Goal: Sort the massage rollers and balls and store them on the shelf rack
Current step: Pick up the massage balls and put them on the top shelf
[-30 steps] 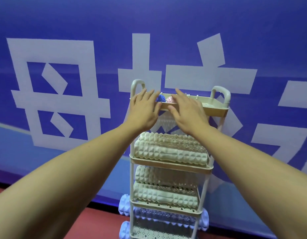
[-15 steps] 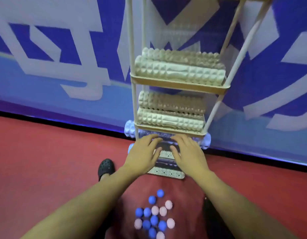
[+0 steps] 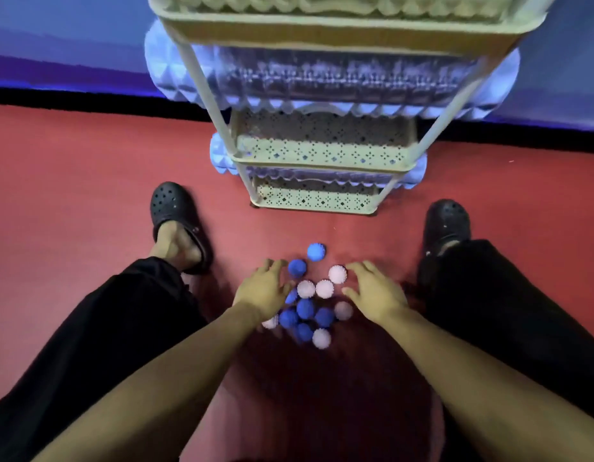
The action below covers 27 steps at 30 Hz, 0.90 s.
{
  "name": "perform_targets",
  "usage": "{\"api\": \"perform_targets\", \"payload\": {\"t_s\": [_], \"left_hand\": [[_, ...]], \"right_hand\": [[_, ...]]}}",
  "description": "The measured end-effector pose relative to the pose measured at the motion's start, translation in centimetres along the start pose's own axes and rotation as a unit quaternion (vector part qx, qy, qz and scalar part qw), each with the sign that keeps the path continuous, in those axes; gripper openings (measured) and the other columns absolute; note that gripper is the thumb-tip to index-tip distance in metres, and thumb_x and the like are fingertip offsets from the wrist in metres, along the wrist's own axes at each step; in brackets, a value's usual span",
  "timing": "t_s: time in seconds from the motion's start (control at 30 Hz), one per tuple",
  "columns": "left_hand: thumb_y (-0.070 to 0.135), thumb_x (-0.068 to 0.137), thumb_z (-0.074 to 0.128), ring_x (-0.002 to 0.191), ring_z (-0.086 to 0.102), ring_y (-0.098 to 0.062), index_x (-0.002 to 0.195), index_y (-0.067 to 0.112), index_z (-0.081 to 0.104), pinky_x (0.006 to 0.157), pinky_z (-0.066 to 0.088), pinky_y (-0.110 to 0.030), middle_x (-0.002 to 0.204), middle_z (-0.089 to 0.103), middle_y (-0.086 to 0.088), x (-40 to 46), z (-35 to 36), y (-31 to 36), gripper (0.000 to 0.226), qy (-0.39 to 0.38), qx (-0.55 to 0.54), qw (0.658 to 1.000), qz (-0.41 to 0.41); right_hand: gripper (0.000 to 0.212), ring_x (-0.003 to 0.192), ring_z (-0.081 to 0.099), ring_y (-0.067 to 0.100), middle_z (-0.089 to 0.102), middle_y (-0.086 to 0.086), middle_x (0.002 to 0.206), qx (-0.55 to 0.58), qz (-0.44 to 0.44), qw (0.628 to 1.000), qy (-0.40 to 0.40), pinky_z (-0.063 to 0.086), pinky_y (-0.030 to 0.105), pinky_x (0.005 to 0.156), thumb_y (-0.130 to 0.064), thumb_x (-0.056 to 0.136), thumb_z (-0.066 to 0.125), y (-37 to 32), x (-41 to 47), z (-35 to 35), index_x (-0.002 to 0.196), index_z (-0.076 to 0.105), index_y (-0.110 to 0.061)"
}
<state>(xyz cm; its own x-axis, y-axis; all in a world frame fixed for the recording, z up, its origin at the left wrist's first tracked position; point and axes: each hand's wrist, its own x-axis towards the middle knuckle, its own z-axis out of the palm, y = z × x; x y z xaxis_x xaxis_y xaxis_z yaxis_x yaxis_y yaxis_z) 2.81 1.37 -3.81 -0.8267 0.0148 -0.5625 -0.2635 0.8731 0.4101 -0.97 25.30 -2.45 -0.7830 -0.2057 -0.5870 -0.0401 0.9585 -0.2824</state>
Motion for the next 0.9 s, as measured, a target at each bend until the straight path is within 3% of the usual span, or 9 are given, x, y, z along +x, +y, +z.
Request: {"api": "perform_targets", "payload": {"t_s": [0.17, 0.27, 0.37, 0.5, 0.6, 0.73, 0.9], "left_hand": [[0.043, 0.095, 0.057, 0.115, 0.059, -0.040, 0.147, 0.029, 0.035, 0.094, 0.049, -0.048, 0.134, 0.048, -0.011, 5.6, 4.6, -1.6, 0.058, -0.025, -0.076, 0.993, -0.088], [0.043, 0.095, 0.059, 0.122, 0.055, -0.039, 0.153, 0.036, 0.029, 0.101, 0.046, -0.048, 0.138, 0.045, -0.010, 8.0, 6.4, -2.3, 0.066, -0.039, -0.096, 0.991, -0.088], [0.037, 0.093, 0.063, 0.123, 0.055, -0.037, 0.153, 0.041, 0.033, 0.106, 0.044, -0.046, 0.143, 0.041, -0.007, 9.5, 7.6, -3.0, 0.067, -0.054, -0.114, 0.990, -0.058], [0.032, 0.090, 0.067, 0.117, 0.057, -0.036, 0.139, 0.026, 0.045, 0.096, 0.046, -0.044, 0.136, 0.046, -0.006, 10.2, 8.3, -3.4, 0.054, -0.035, -0.099, 0.993, -0.052], [0.037, 0.090, 0.068, 0.114, 0.058, -0.036, 0.130, 0.020, 0.045, 0.088, 0.045, -0.042, 0.132, 0.051, -0.006, 9.8, 7.9, -3.1, 0.049, -0.009, -0.099, 0.992, -0.074], [0.050, 0.086, 0.069, 0.105, 0.061, -0.036, 0.127, 0.022, 0.038, 0.083, 0.050, -0.045, 0.129, 0.049, -0.004, 7.8, 5.0, -1.9, 0.058, 0.018, -0.071, 0.995, -0.065], [0.052, 0.081, 0.071, 0.089, 0.061, -0.025, 0.135, 0.030, 0.031, 0.075, 0.050, -0.040, 0.132, 0.045, 0.001, 3.2, -2.3, 1.9, 0.070, 0.068, -0.075, 0.995, -0.023]], "right_hand": [[0.055, 0.124, 0.056, 0.032, 0.037, 0.001, 0.149, 0.061, 0.040, 0.996, -0.052, 0.049, 0.042, 0.099, -0.033, 0.090, 0.069, 0.7, 6.7, 4.8, 0.140, 0.046, -0.031], [0.062, 0.127, 0.053, 0.028, 0.028, -0.003, 0.152, 0.100, 0.007, 0.992, -0.070, 0.046, 0.040, 0.103, -0.025, 0.089, 0.067, 1.7, 8.7, 7.2, 0.145, 0.045, -0.036], [0.061, 0.131, 0.049, 0.022, 0.028, 0.000, 0.151, 0.120, -0.022, 0.989, -0.086, 0.040, 0.036, 0.110, -0.025, 0.089, 0.069, 2.9, 9.6, 9.0, 0.146, 0.048, -0.030], [0.054, 0.127, 0.050, 0.021, 0.040, 0.004, 0.140, 0.193, -0.033, 0.979, -0.057, 0.037, 0.032, 0.111, -0.019, 0.084, 0.076, 3.5, 9.8, 9.6, 0.135, 0.059, -0.018], [0.049, 0.116, 0.054, 0.017, 0.044, -0.003, 0.133, 0.227, -0.017, 0.974, -0.019, 0.040, 0.028, 0.105, -0.020, 0.079, 0.081, 3.2, 9.4, 9.0, 0.125, 0.063, -0.020], [0.044, 0.103, 0.053, 0.007, 0.035, -0.018, 0.122, 0.254, -0.006, 0.966, 0.037, 0.041, 0.022, 0.095, -0.022, 0.075, 0.084, 2.2, 7.1, 6.4, 0.113, 0.063, -0.028], [0.039, 0.101, 0.052, 0.008, 0.036, -0.013, 0.121, 0.263, -0.060, 0.960, 0.075, 0.040, 0.023, 0.094, -0.019, 0.076, 0.085, -0.3, 1.4, -0.6, 0.104, 0.059, -0.029]]}}
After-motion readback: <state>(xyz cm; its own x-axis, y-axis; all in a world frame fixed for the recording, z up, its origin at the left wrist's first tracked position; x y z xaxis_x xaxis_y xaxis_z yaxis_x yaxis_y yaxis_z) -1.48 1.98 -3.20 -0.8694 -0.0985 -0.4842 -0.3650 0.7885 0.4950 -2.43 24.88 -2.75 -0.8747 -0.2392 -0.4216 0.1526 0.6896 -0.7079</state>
